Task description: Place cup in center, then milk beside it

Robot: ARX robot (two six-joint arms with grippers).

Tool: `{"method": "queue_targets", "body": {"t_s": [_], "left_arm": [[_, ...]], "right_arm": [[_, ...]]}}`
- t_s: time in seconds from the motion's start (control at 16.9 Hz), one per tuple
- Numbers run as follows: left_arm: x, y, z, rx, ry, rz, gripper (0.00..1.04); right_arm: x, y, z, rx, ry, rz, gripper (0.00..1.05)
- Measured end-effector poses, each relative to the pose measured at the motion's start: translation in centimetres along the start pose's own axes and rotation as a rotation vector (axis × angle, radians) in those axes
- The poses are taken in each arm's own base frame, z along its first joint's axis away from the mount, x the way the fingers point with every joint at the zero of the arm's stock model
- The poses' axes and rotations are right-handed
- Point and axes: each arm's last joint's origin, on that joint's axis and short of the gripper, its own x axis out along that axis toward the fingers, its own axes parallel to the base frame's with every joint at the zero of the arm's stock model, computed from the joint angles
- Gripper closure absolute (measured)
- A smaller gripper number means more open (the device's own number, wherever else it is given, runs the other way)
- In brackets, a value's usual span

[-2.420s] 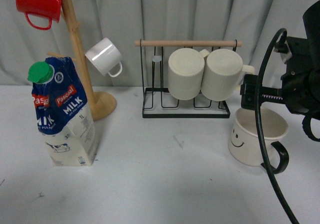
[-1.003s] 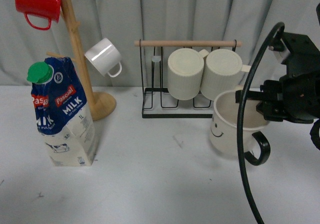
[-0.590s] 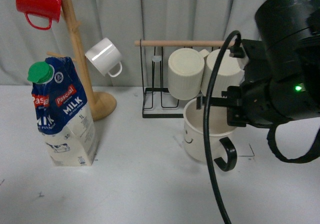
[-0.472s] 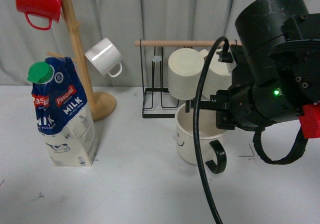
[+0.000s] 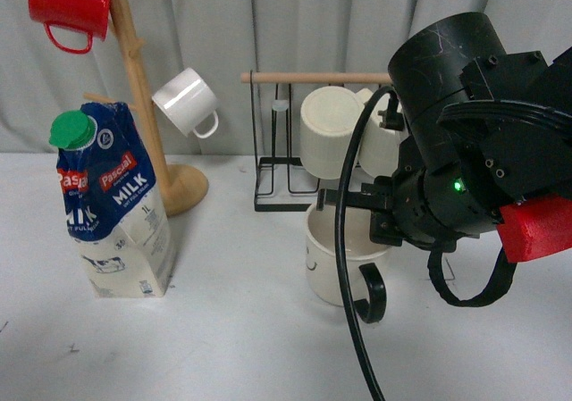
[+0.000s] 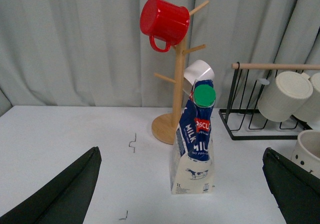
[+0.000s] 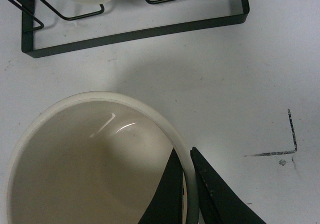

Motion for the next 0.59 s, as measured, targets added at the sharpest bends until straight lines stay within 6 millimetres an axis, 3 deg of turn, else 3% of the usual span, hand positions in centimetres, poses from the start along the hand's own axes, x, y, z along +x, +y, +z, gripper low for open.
{"method": "queue_targets", "body": {"t_s": [0.24,0.3,0.35,0.53,0.59], "left_arm": [[0.0,0.0,0.0,0.0,0.0,0.0,0.07],[0.0,0.0,0.0,0.0,0.0,0.0,0.07],[0.0,0.0,0.0,0.0,0.0,0.0,0.07],[0.0,0.0,0.0,0.0,0.0,0.0,0.07],[0.0,0.0,0.0,0.0,0.0,0.0,0.07]], "right_arm": [[0.3,-0.3,-0.2,0.018,0.009,-0.014,1.01],[0.3,-0.3,-0.2,0.017,0.012,-0.009,0.94],[0.1,-0.8,0.0,0.028,0.016,0.008,0.6],[-2.5,-1.3,2.1,0.058,-0.05,0.063,0.31],[-4.5,-1.7,3.8,0.077,-0.127,0.104,0.18]]}}
